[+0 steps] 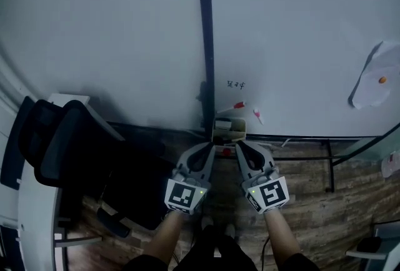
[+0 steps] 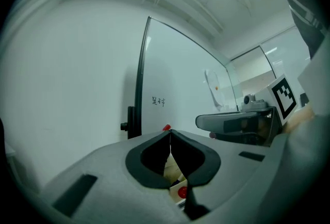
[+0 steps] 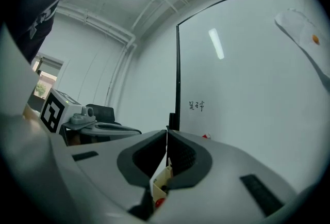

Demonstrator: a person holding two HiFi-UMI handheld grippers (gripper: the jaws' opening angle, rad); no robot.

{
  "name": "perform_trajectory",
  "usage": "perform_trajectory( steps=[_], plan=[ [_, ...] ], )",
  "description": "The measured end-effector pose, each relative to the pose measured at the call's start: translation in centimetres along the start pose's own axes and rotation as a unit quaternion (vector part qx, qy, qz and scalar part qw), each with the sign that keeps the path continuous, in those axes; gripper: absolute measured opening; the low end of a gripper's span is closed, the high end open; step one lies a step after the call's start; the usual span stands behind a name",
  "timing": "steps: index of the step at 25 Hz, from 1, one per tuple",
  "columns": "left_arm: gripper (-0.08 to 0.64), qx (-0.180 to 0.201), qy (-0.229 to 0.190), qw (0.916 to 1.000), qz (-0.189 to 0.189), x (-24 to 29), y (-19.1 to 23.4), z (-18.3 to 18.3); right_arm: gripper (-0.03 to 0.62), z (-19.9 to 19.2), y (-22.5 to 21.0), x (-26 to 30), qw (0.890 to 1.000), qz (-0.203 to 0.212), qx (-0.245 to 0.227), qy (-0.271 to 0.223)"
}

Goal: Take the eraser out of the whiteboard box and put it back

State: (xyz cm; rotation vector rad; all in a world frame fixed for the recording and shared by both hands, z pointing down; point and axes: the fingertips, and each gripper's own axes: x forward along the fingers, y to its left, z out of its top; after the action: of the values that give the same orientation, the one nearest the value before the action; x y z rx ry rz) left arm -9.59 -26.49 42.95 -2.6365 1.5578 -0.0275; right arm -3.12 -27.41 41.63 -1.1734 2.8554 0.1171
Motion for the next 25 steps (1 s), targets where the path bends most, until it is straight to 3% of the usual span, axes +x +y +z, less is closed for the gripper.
perform_trajectory(
  steps=[13, 17, 20, 24, 25],
  plan=[
    [0.005, -0.035, 0.003, 0.9994, 0.004, 2.8, 2.4, -2.8, 0.005, -3.6, -0.9, 4.4, 0.998, 0.029, -0.024, 0.043],
    [0.006, -0.039, 0.005, 0.9992, 0.008, 3.0, 2.6, -2.7, 0.005, -3.4, -1.2, 4.8, 0.995, 0.043, -0.06, 0.068],
    [0.005, -0.027, -0.004, 0.9996, 0.009, 3.0, 2.8, -2.9, 0.005, -4.0, -1.5, 5.9, 0.984, 0.074, -0.11, 0.116],
    [0.005, -0.03, 0.003, 0.9995, 0.01, 3.1, 2.6, -2.5, 0.01, -5.9, -1.7, 7.6, 0.959, 0.131, -0.182, 0.176],
    [0.005, -0.032, 0.004, 0.9994, 0.01, 3.0, 2.6, -2.6, 0.051, -6.5, -1.8, 7.9, 0.951, 0.142, -0.196, 0.192]
  ],
)
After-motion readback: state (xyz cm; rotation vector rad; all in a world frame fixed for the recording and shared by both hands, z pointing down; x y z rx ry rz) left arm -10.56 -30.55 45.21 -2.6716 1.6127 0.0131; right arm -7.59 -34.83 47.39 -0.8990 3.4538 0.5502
